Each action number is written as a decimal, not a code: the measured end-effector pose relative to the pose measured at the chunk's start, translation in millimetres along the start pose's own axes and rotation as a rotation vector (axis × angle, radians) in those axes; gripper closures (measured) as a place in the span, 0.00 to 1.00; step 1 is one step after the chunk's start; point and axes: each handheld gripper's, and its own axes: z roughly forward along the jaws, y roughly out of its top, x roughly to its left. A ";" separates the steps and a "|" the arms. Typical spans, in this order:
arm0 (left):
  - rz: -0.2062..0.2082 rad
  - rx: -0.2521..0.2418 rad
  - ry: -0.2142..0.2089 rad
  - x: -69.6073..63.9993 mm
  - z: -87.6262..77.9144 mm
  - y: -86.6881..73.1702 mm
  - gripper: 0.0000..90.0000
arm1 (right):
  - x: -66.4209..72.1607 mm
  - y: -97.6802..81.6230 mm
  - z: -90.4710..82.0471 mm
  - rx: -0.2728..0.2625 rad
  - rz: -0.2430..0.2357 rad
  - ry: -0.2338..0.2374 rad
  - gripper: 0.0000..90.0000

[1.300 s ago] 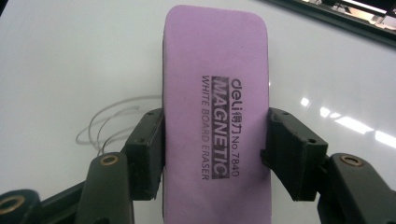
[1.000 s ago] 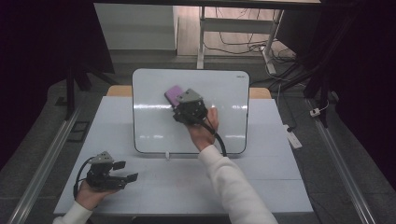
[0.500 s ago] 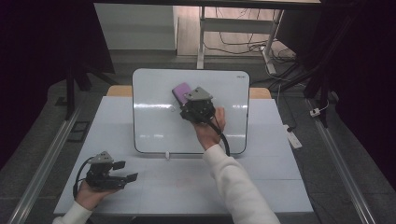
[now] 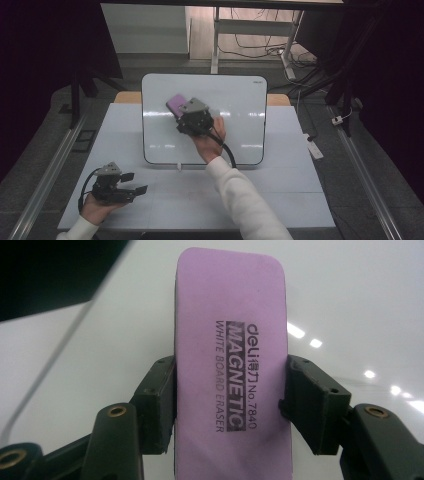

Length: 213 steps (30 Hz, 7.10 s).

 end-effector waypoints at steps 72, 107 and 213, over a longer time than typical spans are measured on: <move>0.005 0.002 0.005 -1.0 0.7 1.1 0.23 | -115.9 -51.8 -76.9 0.004 0.189 -0.281 0.45; 0.010 -0.013 0.001 0.0 5.4 8.5 0.23 | -56.6 -123.6 -137.1 0.024 0.157 0.109 0.45; 0.114 0.015 -0.365 -77.7 100.9 117.7 0.44 | 20.8 -145.7 -146.3 0.097 -0.148 0.184 0.42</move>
